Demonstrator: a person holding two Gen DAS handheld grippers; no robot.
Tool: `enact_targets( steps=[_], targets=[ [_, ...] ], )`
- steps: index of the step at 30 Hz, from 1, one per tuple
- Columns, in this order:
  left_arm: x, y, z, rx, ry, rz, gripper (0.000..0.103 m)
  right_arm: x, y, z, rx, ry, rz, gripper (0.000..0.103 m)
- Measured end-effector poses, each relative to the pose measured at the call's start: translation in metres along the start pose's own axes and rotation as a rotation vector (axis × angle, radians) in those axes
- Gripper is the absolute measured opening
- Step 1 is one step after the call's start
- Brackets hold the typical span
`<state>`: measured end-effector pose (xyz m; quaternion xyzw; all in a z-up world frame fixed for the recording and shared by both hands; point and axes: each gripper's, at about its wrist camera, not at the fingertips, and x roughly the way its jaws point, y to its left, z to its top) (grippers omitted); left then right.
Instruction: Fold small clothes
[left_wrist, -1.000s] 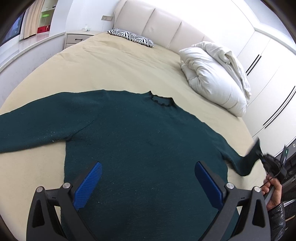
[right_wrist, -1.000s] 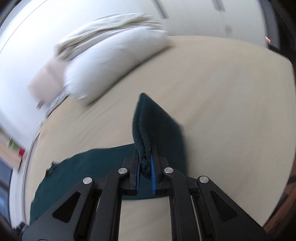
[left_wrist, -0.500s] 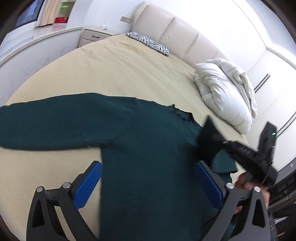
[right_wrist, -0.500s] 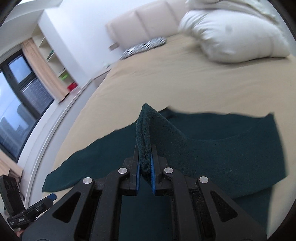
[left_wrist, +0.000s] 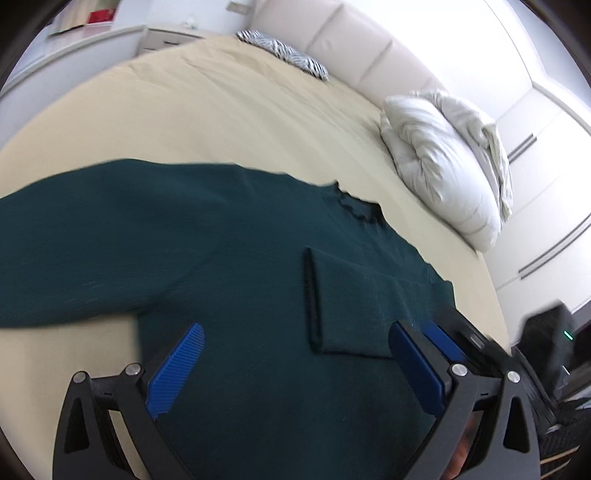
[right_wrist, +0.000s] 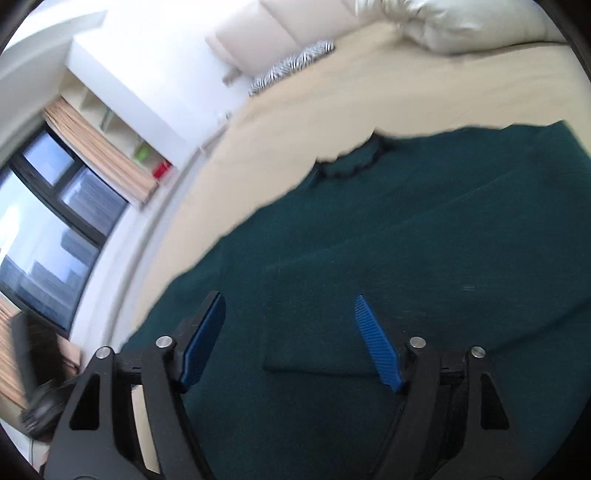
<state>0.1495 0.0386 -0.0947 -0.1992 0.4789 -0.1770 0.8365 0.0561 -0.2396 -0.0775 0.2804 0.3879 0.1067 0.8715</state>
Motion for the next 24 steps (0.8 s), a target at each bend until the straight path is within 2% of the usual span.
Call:
enact_targets(
  steps=[3, 5, 10, 11, 13, 18, 20, 24],
  targets=[
    [0.037, -0.013, 0.011, 0.045, 0.050, 0.036, 0.085, -0.032, -0.010, 0.004, -0.030, -0.023, -0.027, 0.073],
    [0.058, -0.017, 0.018, 0.055, 0.087, 0.046, 0.066, -0.048, -0.021, 0.006, -0.020, -0.030, -0.031, 0.073],
    [0.088, -0.037, 0.033, 0.118, 0.109, 0.104, 0.063, -0.095, -0.052, 0.011, -0.008, -0.076, -0.083, 0.068],
    [0.091, -0.043, 0.034, 0.138, 0.107, 0.112, 0.053, -0.101, -0.059, 0.012, -0.003, -0.086, -0.095, 0.067],
    [0.095, -0.051, 0.034, 0.172, 0.111, 0.145, 0.042, -0.112, -0.074, 0.016, 0.014, -0.101, -0.118, 0.064],
    [0.096, -0.056, 0.028, 0.238, 0.097, 0.194, 0.026, -0.126, -0.100, 0.019, 0.066, -0.106, -0.173, 0.061],
    [0.093, -0.056, 0.029, 0.263, 0.086, 0.204, 0.012, -0.124, -0.105, 0.018, 0.075, -0.106, -0.182, 0.061],
    [0.085, -0.063, 0.036, 0.284, 0.051, 0.192, 0.010, -0.111, -0.108, 0.019, 0.082, -0.096, -0.203, 0.061]
  ],
)
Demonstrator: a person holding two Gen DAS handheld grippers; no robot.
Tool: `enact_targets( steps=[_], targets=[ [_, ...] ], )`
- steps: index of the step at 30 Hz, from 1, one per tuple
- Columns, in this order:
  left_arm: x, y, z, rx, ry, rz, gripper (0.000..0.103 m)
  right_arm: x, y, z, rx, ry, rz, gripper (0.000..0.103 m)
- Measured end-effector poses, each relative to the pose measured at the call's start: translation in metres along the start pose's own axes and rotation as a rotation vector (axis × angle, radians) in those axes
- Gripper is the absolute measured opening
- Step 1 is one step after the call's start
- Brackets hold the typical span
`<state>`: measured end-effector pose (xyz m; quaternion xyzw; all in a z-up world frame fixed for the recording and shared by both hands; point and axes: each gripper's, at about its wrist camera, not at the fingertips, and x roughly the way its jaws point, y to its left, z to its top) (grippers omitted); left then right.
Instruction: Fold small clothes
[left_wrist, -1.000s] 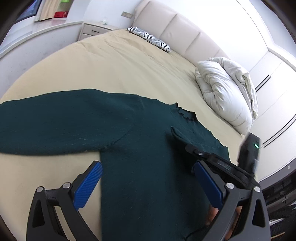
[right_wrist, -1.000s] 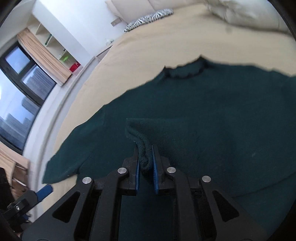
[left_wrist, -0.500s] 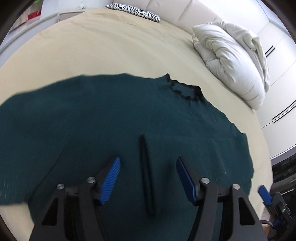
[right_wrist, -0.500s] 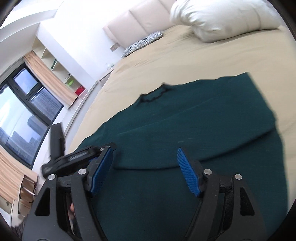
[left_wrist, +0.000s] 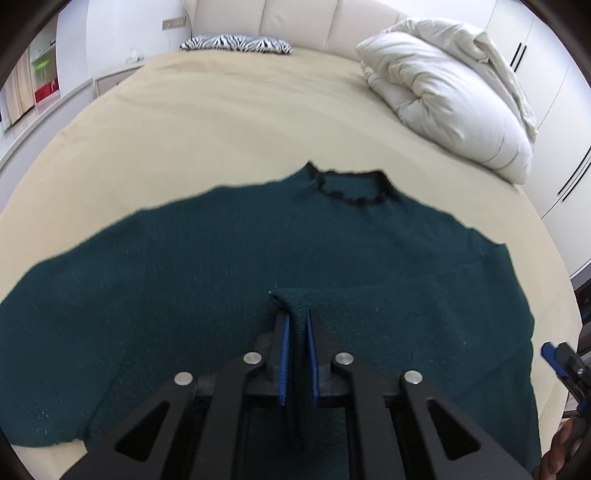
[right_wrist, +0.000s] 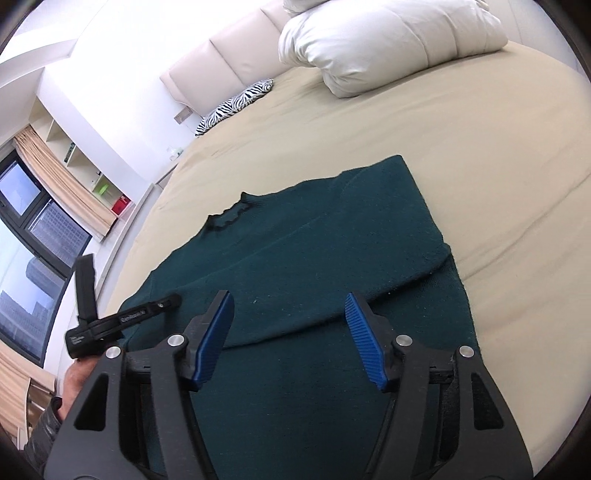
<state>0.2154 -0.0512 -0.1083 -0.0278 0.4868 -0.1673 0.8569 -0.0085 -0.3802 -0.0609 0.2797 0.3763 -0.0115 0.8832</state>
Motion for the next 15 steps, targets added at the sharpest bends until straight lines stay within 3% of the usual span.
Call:
enact_targets(
  steps=[8, 15],
  targets=[
    [-0.012, 0.004, 0.012, -0.001, -0.094, 0.004, 0.009, 0.011, -0.019, 0.015, 0.015, -0.011, -0.088, 0.061],
    [0.017, 0.019, 0.004, -0.038, -0.069, -0.013, 0.009, 0.039, -0.052, 0.070, 0.007, 0.001, -0.213, 0.061]
  ],
)
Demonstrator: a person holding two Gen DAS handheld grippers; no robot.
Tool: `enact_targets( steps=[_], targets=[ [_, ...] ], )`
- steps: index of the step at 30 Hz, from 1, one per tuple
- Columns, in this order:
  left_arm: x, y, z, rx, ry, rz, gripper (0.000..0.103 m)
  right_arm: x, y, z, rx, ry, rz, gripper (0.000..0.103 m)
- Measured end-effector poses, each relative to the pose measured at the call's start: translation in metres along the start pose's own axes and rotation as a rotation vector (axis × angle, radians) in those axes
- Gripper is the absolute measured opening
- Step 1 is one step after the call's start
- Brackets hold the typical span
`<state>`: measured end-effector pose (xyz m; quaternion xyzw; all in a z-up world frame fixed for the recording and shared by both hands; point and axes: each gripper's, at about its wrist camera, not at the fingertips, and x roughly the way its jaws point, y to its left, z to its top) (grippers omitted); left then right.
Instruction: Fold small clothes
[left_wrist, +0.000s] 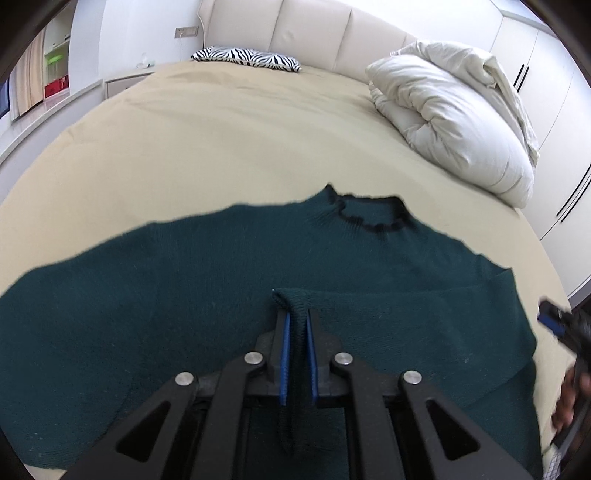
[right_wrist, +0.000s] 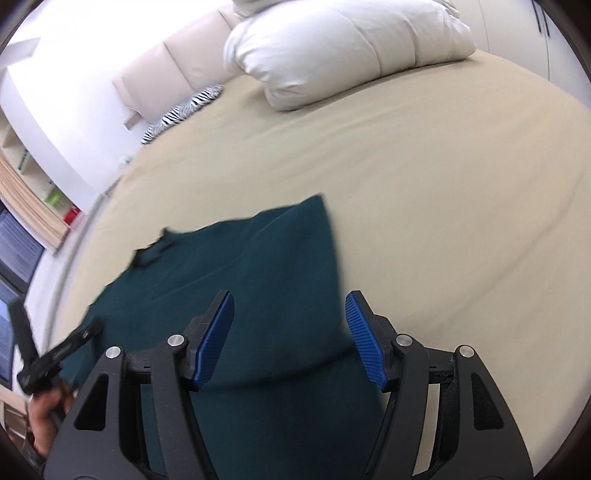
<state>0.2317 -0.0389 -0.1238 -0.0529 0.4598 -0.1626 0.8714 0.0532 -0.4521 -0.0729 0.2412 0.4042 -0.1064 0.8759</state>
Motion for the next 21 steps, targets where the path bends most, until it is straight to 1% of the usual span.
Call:
enact_targets(
  steps=[4, 6, 7, 8, 9, 10, 12, 13, 16, 18, 19, 21],
  targets=[
    [0.003, 0.003, -0.006, 0.002, -0.014, -0.022, 0.009, 0.039, -0.014, 0.029, 0.003, 0.053, -0.041, 0.061],
    [0.003, 0.006, -0.007, -0.004, -0.024, -0.034, 0.010, 0.058, -0.021, 0.040, 0.023, 0.078, -0.036, 0.053],
    [0.003, 0.007, -0.007, -0.002, -0.028, -0.034, 0.010, 0.063, -0.022, 0.043, 0.030, 0.093, -0.022, 0.051],
    [0.005, 0.007, -0.007, -0.001, -0.028, -0.032, 0.010, 0.068, -0.022, 0.046, 0.024, 0.101, -0.010, 0.045],
    [0.006, 0.006, -0.007, 0.000, -0.028, -0.030, 0.010, 0.074, -0.019, 0.048, 0.004, 0.110, -0.005, 0.036],
    [0.007, 0.006, -0.008, 0.003, -0.029, -0.028, 0.010, 0.077, -0.017, 0.049, -0.017, 0.117, -0.004, 0.031],
    [0.008, 0.007, -0.009, 0.001, -0.034, -0.029, 0.010, 0.087, -0.010, 0.052, -0.075, 0.134, -0.042, 0.013],
    [0.008, 0.008, -0.010, -0.001, -0.039, -0.031, 0.010, 0.089, -0.010, 0.054, -0.080, 0.139, -0.053, 0.008],
    [0.006, 0.008, -0.011, 0.002, -0.054, -0.027, 0.010, 0.092, -0.013, 0.058, -0.070, 0.132, -0.094, 0.006],
    [0.005, 0.006, -0.013, 0.013, -0.064, -0.017, 0.010, 0.091, -0.011, 0.059, -0.089, 0.109, -0.128, 0.005],
    [0.005, 0.006, -0.013, 0.016, -0.071, -0.014, 0.010, 0.089, -0.005, 0.055, -0.097, 0.103, -0.138, 0.005],
    [0.005, 0.005, -0.014, 0.021, -0.080, -0.010, 0.010, 0.087, -0.005, 0.054, -0.100, 0.080, -0.149, 0.005]
  ],
)
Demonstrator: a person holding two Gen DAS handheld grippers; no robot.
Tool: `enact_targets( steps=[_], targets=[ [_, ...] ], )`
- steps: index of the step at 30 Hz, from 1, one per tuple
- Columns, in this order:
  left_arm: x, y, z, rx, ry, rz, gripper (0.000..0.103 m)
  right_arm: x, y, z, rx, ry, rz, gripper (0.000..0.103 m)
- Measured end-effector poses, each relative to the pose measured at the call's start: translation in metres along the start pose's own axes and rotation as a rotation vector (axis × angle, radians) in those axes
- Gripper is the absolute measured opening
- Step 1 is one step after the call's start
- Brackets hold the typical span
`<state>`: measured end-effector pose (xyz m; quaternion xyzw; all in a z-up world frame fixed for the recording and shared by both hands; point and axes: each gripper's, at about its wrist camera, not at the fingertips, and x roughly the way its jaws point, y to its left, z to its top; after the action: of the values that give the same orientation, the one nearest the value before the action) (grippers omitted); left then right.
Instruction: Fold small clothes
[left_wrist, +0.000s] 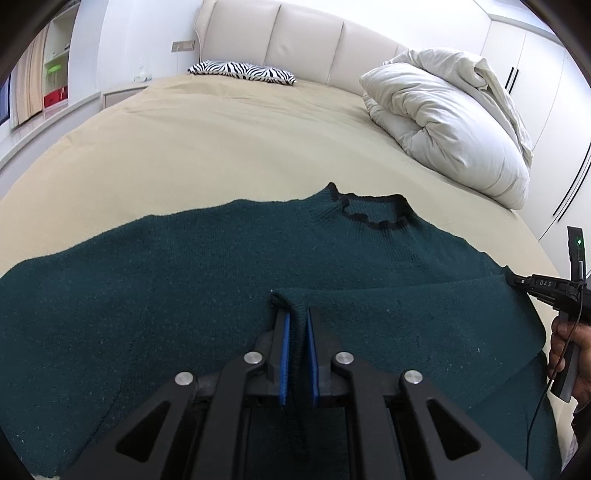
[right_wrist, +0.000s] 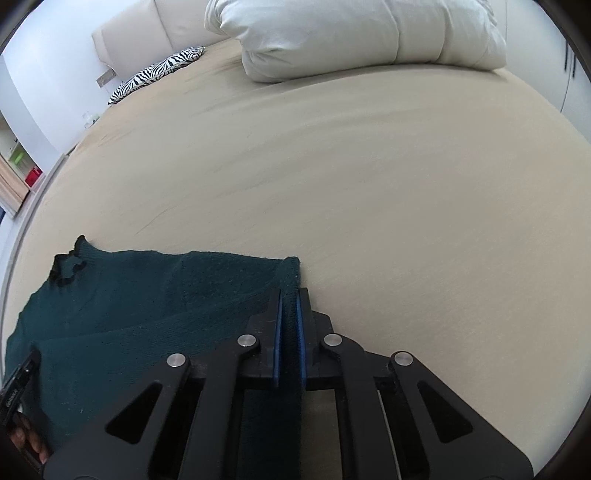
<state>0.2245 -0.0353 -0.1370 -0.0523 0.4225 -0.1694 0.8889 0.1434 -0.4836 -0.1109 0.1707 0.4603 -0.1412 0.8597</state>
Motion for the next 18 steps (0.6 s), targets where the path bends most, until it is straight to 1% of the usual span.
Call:
enact_targets(
  steps=[3, 4, 7, 9, 10, 11, 12, 14, 17, 18],
  targets=[
    [0.003, 0.001, 0.002, -0.006, 0.005, -0.004, 0.011, 0.014, -0.014, -0.004, 0.035, 0.004, 0.018, 0.004],
    [0.004, 0.002, 0.002, -0.007, 0.005, -0.003, 0.013, 0.018, -0.015, -0.006, 0.038, 0.007, 0.029, 0.004],
    [0.005, 0.005, 0.002, -0.016, 0.006, -0.013, 0.013, 0.010, -0.021, -0.003, 0.046, 0.009, 0.096, 0.007],
    [0.005, 0.007, 0.001, -0.021, 0.007, -0.023, 0.013, -0.009, -0.033, -0.002, 0.085, 0.003, 0.117, 0.013],
    [0.005, 0.007, 0.001, -0.024, 0.008, -0.026, 0.013, -0.019, -0.039, -0.004, 0.101, -0.013, 0.114, 0.013],
    [0.005, 0.008, 0.001, -0.028, 0.008, -0.029, 0.013, -0.029, -0.040, -0.007, 0.109, -0.027, 0.112, 0.015],
    [0.006, 0.008, 0.001, -0.030, 0.008, -0.031, 0.014, -0.041, -0.042, -0.013, 0.108, -0.031, 0.115, 0.025],
    [0.005, 0.008, 0.000, -0.031, 0.006, -0.031, 0.014, -0.054, -0.036, -0.024, 0.075, -0.007, 0.119, 0.037],
    [0.004, 0.008, 0.000, -0.030, 0.006, -0.028, 0.014, -0.063, -0.016, -0.047, -0.042, 0.041, 0.088, 0.038],
    [0.004, 0.008, 0.000, -0.031, 0.006, -0.029, 0.014, -0.057, -0.012, -0.049, -0.059, 0.056, 0.075, 0.038]
  ],
)
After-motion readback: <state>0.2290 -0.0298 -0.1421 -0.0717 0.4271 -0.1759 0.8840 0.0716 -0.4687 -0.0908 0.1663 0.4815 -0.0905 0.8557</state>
